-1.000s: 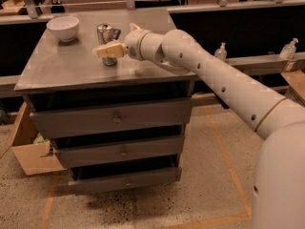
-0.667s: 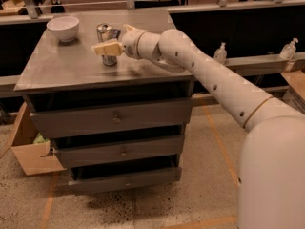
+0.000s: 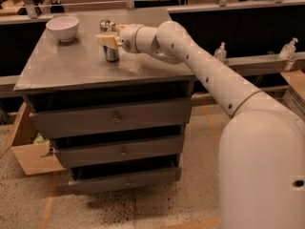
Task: Move redbull can near white bowl
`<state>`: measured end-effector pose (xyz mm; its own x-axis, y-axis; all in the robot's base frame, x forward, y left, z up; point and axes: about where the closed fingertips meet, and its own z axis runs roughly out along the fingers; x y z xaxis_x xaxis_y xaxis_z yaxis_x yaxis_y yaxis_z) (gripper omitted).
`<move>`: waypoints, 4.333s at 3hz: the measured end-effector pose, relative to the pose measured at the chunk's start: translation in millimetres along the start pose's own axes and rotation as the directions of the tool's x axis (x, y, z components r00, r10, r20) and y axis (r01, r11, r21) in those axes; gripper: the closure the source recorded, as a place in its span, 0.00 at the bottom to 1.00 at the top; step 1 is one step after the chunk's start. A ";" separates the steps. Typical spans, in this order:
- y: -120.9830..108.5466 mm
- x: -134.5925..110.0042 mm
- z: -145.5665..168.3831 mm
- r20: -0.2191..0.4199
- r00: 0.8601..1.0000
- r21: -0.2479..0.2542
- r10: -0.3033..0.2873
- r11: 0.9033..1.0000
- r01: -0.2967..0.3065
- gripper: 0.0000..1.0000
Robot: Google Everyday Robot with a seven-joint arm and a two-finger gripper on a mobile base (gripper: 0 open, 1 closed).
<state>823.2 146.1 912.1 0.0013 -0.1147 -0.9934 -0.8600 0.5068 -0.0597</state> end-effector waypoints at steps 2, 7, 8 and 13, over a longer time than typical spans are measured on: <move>-32.5 -45.1 10.4 0.019 0.998 0.012 -0.064 0.998 0.064 1.00; -13.7 -58.2 145.9 0.038 0.994 0.081 0.107 0.991 -0.110 1.00; -27.7 -47.5 152.3 0.038 0.992 0.133 0.117 0.984 -0.121 1.00; -42.4 -26.9 172.0 0.038 0.995 0.199 0.088 0.975 -0.094 0.00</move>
Offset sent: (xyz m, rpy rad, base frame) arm 0.0644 -0.0071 0.0984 0.0012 -0.1234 -0.0186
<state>947.4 274.7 924.5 -0.0554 -0.0371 -0.9978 -0.7374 0.6753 0.0158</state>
